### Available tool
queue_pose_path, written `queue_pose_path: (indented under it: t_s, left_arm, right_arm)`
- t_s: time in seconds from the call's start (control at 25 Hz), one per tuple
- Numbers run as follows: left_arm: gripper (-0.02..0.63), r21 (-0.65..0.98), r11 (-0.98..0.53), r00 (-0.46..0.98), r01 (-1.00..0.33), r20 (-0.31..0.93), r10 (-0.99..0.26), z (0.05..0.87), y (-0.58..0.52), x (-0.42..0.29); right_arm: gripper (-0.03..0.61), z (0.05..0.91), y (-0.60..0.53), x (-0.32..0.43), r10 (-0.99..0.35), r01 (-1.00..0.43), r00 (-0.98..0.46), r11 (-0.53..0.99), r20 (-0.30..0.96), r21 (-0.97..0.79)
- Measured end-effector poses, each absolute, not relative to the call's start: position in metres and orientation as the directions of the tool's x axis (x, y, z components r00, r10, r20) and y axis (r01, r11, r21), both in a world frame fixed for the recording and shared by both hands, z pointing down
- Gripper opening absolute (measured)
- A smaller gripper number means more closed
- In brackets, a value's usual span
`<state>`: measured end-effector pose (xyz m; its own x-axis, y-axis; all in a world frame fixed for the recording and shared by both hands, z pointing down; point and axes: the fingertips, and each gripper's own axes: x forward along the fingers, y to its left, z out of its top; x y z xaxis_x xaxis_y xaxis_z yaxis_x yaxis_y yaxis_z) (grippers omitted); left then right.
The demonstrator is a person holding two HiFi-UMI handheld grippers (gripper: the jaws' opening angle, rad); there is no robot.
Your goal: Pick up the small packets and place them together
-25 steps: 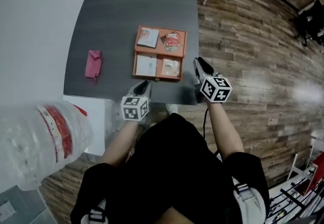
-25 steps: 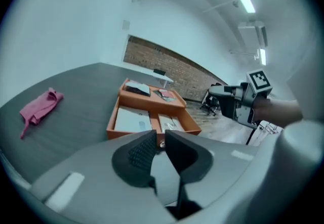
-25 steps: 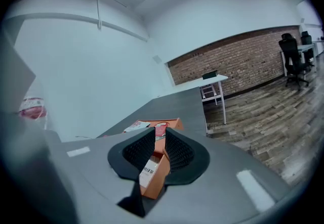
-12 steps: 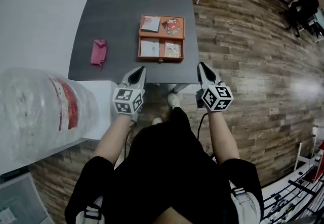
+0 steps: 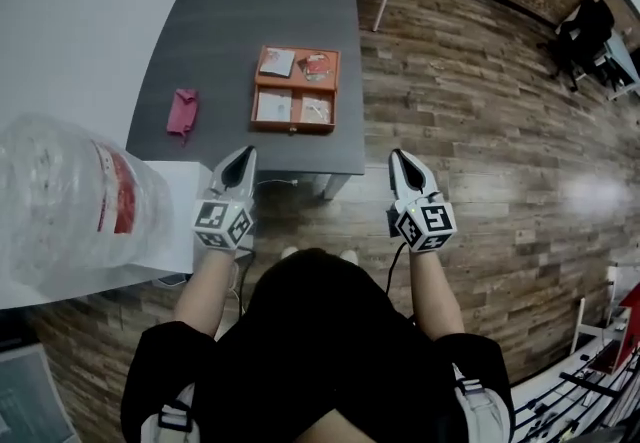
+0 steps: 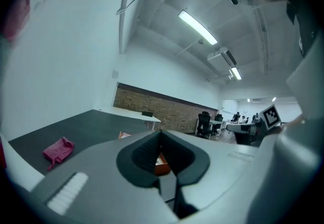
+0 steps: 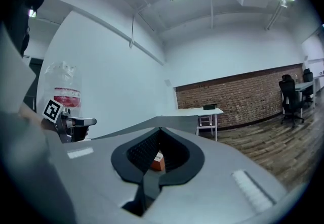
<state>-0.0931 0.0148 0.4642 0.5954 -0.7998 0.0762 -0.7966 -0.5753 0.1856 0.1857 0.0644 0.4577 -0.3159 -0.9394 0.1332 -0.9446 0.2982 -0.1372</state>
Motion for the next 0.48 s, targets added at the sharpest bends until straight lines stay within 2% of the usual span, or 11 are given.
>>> queue_pose_path:
  t_s: [0.24,0.48]
  left_arm:
    - [0.000,0.183,-0.531,0.545,-0.827,0.036,-0.838,0.450,0.027,-0.082]
    - [0.000,0.186,-0.519,0.531,-0.834,0.018,-0.847,0.442,0.035,-0.075]
  right_arm:
    - [0.002,0.450,0.074,0.222,-0.936,-0.939,-0.331,0.314,0.119,-0.140]
    - [0.002,0.453,0.070,0.217,-0.925,-0.924,-0.365,0.345,0.106,-0.168]
